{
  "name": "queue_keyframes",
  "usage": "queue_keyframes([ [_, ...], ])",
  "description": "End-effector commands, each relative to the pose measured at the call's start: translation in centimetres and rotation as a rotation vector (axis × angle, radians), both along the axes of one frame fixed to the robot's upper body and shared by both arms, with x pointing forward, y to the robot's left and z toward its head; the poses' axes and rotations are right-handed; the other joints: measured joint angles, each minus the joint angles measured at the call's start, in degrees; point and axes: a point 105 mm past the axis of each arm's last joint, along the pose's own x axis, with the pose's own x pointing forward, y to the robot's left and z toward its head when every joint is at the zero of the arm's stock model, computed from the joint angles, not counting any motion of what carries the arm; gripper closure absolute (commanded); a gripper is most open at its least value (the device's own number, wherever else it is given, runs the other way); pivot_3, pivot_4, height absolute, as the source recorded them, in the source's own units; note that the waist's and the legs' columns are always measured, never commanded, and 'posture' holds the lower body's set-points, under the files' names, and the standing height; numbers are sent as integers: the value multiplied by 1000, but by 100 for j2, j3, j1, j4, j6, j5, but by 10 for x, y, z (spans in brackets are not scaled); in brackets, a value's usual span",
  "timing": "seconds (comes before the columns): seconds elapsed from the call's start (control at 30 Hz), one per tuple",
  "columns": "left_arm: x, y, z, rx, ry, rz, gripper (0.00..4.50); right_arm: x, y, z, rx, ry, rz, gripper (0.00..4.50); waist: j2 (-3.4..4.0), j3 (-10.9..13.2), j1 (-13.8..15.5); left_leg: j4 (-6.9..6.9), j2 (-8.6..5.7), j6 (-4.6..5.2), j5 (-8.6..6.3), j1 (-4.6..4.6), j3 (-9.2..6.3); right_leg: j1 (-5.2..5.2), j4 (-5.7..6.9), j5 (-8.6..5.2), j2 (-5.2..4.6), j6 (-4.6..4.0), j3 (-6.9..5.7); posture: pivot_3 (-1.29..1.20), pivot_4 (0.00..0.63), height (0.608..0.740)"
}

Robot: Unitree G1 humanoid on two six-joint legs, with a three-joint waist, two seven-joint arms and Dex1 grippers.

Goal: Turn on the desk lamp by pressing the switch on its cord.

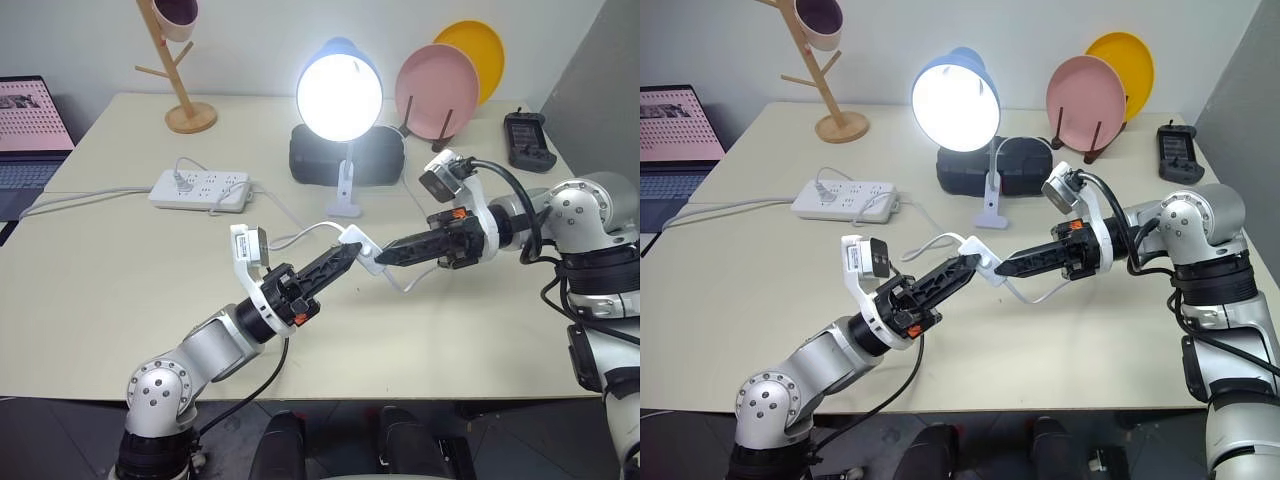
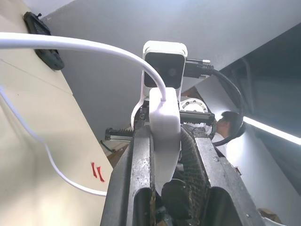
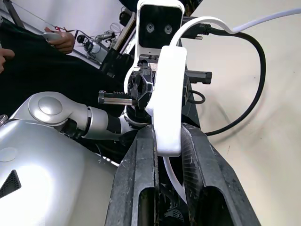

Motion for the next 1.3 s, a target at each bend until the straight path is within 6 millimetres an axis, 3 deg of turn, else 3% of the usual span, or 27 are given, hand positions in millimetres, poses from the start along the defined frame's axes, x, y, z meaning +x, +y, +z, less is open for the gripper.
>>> queue_keyframes([
  [0.03, -8, -2, 13, -37, -39, -14, 4024, -6, 0, 7, 4, -48, 23, 4190, 0, 0, 0, 0, 0, 0, 0, 0, 0, 0, 0, 0, 0, 0, 0, 0, 150, 740],
  [0.2, -6, -2, 11, -1, -52, 2, 4024, -6, 0, 5, -5, -68, 28, 4190, 0, 0, 0, -1, 0, 0, 0, 0, 0, -1, -1, -2, 0, 3, 0, 0, 150, 740],
  [0.27, -4, 0, 11, 11, -71, 23, 3323, -5, 1, 4, -11, -82, 29, 4190, 0, 0, 0, -1, 0, 0, 0, 0, 0, -1, -2, -2, 0, 3, 0, 0, 150, 740],
  [0.43, -5, 10, 15, 16, -73, 1, 2516, -1, 3, 3, -14, -113, 29, 4190, -2, 2, 0, -3, 0, 0, 0, 0, 0, -2, -2, -4, 0, 6, -1, 0, 150, 740],
  [0.6, -16, 31, 4, 133, -38, -8, 1589, 7, 6, 3, -21, -167, 22, 4190, -1, 5, -24, -10, 4, 0, 0, -1, 1, -6, -5, -8, 2, 9, 0, 0, 150, 740],
  [0.63, -20, 39, 2, 187, -46, -8, 1349, 13, 7, 1, -35, -206, 7, 4190, -2, 5, -26, -13, 4, 0, 0, 0, 4, -10, -5, -8, 2, 9, 3, 0, 150, 740],
  [0.77, -36, 72, -9, 668, -207, -52, 596, 53, 9, -29, -262, -618, -37, 4190, 2, 16, -35, -29, 10, 0, 0, -3, 4, -31, 1, -17, 8, 10, 0, 0, 150, 740],
  [0.87, -30, 91, -2, 930, -348, -58, 67, 75, 12, -42, -387, -825, -42, 4190, -14, 18, -25, -59, 11, -3, 2, -1, 6, -48, -4, -38, 9, -33, -3, 0, 150, 740],
  [1.0, -16, 104, 10, 1137, -531, -36, 67, 82, 14, -60, -482, -1058, 87, 4190, -3, 32, -8, -80, 4, -19, 11, -14, 24, -66, -10, -23, -2, -13, 5, 0, 150, 740],
  [1.17, -5, 106, 23, 1187, -644, -12, 67, 78, 13, -78, -512, -1136, 189, 4190, -2, 33, -19, -98, 10, -22, 11, -35, 24, -88, -14, -9, -2, -24, 0, 0, 150, 740],
  [1.3, 6, 113, 30, 1215, -663, 12, 0, 71, 10, -78, -476, -1091, 194, 3008, -2, 35, -19, -104, 11, -23, 10, -35, 24, -89, -11, -11, -1, -26, -2, 0, 150, 740],
])
